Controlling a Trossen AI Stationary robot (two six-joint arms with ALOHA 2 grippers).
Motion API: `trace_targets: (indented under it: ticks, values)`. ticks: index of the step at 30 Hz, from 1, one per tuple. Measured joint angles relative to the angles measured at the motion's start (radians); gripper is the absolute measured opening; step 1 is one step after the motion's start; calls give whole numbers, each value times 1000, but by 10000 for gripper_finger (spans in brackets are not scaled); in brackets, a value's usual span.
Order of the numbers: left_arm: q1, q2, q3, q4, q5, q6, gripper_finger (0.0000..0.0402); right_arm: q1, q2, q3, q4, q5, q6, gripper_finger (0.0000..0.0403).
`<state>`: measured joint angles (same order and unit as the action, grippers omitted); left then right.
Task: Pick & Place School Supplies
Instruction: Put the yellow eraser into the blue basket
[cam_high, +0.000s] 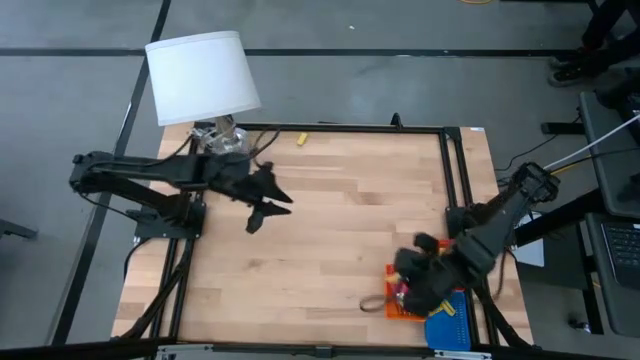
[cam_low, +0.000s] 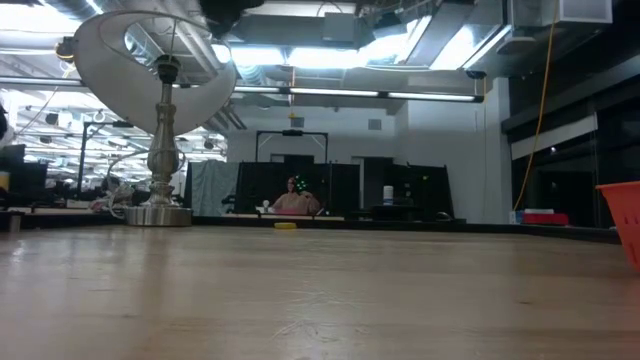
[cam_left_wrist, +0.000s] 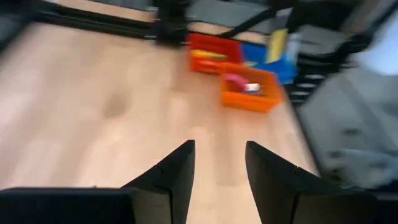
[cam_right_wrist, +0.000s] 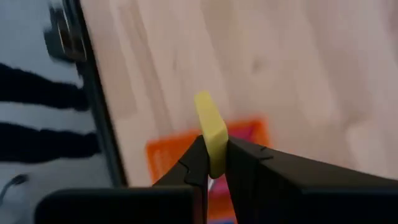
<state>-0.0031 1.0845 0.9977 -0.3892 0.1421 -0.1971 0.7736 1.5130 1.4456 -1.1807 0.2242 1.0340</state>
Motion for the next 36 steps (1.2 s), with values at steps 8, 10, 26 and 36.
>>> trace_targets:
  ticks: [8,10,26,36]
  values:
    - [-128,-112,0,-93,-270,-47,136,197,82,-1,-8,-178,386,30]
    - [-138,-122,0,-95,-285,-51,136,254,98,-1,6,-211,485,30]
    - [-148,-120,0,-91,-309,-34,134,409,272,-47,57,-344,690,30]
    - [-178,-120,0,-29,-309,-57,134,409,281,-164,121,-363,809,46]
